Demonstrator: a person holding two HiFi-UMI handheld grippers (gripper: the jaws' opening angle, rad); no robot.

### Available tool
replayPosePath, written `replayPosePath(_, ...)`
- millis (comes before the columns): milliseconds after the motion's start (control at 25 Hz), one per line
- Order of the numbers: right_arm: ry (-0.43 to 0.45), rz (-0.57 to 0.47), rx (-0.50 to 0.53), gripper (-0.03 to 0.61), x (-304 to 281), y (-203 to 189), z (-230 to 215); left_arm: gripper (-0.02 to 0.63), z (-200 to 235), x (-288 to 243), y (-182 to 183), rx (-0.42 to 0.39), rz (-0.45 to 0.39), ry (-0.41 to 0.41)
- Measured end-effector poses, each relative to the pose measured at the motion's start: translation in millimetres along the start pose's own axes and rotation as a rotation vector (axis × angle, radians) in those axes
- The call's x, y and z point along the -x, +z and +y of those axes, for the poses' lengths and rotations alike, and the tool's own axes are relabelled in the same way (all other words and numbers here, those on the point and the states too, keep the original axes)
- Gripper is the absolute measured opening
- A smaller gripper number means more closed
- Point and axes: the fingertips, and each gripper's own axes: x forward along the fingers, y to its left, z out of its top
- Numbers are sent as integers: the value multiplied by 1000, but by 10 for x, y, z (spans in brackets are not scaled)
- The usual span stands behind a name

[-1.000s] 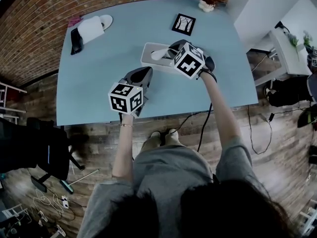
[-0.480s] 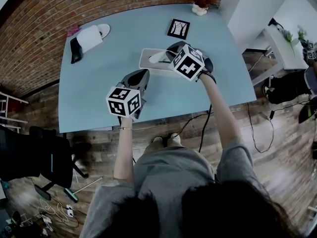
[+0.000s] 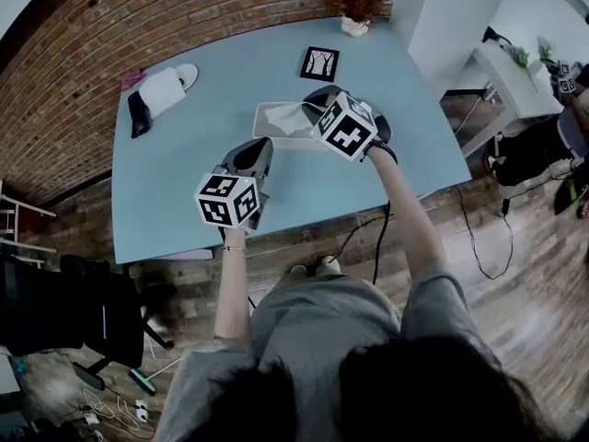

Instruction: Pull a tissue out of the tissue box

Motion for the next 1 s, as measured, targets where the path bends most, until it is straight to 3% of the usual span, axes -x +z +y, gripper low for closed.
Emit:
replayPosePath(280, -31, -78, -67, 2, 219, 64, 50, 3, -81, 71, 19, -11, -12, -8)
replayPosePath(520, -49, -204, -161, 2, 435, 140, 156, 3, -190, 173, 53, -37, -31, -15)
replayPosePath(1000, -112, -380, -398, 2, 706, -31, 235, 3, -329, 357, 122, -81, -73, 8)
